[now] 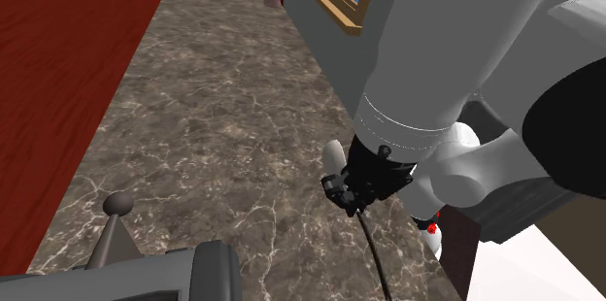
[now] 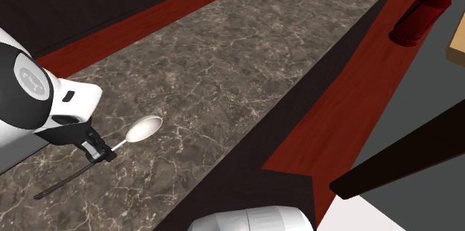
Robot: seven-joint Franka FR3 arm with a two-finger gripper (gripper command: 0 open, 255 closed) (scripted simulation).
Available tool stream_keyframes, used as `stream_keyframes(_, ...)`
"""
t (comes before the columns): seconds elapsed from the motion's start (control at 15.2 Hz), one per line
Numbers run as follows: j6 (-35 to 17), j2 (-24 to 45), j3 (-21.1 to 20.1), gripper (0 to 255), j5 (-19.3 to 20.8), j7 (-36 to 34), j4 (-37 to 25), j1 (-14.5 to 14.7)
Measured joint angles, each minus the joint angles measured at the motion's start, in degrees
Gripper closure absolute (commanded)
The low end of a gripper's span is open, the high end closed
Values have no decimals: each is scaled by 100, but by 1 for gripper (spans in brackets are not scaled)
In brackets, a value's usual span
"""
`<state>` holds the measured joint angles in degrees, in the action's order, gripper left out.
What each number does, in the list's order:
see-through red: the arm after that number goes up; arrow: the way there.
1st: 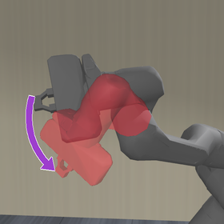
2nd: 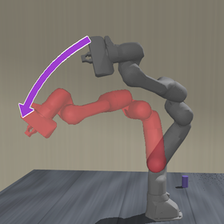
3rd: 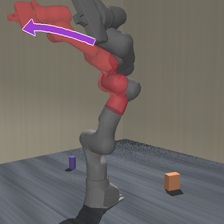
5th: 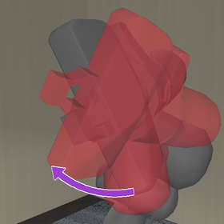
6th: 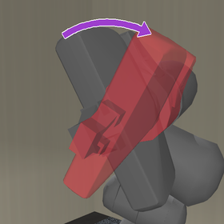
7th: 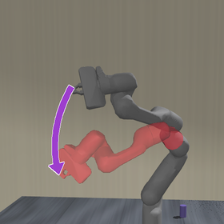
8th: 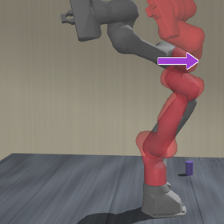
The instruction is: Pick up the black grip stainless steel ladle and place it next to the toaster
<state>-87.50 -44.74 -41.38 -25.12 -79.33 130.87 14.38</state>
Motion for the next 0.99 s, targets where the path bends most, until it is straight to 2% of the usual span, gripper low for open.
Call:
stream_keyframes(0.59, -647, -46, -295, 255, -238, 42, 668, 69)
stream_keyframes(0.99, -729, -39, -335, 255, -264, 47, 735, 70)
